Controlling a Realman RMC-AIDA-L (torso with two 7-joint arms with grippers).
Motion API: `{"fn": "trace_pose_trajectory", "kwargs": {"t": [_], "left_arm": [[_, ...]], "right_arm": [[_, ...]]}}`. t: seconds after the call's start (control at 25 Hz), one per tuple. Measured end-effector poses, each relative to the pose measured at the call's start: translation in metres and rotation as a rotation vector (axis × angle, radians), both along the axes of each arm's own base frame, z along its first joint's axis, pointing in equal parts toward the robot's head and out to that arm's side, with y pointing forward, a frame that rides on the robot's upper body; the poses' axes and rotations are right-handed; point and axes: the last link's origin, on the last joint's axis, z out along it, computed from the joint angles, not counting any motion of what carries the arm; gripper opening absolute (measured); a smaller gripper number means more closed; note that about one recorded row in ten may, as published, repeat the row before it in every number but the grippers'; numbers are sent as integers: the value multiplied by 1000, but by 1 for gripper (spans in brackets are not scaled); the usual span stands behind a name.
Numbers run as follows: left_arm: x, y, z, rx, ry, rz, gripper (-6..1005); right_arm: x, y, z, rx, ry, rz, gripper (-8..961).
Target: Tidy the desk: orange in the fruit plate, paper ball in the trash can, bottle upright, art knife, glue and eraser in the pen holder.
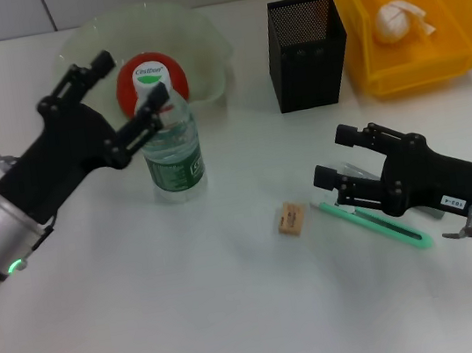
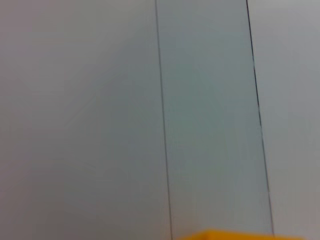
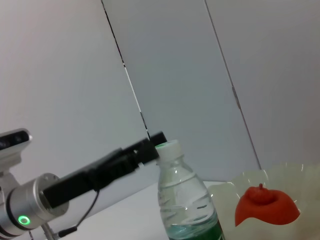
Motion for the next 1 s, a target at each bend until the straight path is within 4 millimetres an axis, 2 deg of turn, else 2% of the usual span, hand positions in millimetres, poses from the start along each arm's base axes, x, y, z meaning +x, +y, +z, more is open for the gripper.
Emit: {"fn": "trace_pose_trajectory", "kwargs": {"t": [0.12,0.24,0.28,0.44,0.48,0.56,0.6,0.64,0.8,0.92,1.0], "left_arm": [[0,-9,14,36,-87,-17,659],[-1,-17,31,27,-158,-47,755],[-2,-18,38,-8,-167,-62,793],[-10,-25,52,-223,-90,-115,789],[-13,-27,54,-291,-49,-121,788],[-13,-27,54,-291,-49,-121,788],[-16,-31,51,-398,21,-130,788],[-17,-32,48,-442,52,-133,787],[-17,-33,44,-502,91,-128,786],[-14,-31,35,-595,134,-112,784],[-13,-29,32,-613,142,-103,783]], "right_arm": [[0,-1,2,5,8,3,843],[1,1,12,15,22,12,843],[2,3,21,16,28,16,843],[4,10,58,-4,20,20,843],[3,12,70,-13,16,19,843],[-1,17,96,-58,-8,6,843],[-5,20,113,-89,-38,-7,843],[-11,24,133,-130,-91,-29,843],[-45,31,185,-229,-324,-110,843],[-77,33,197,-278,-557,-180,843],[-99,35,195,-287,-702,-231,843]]}}
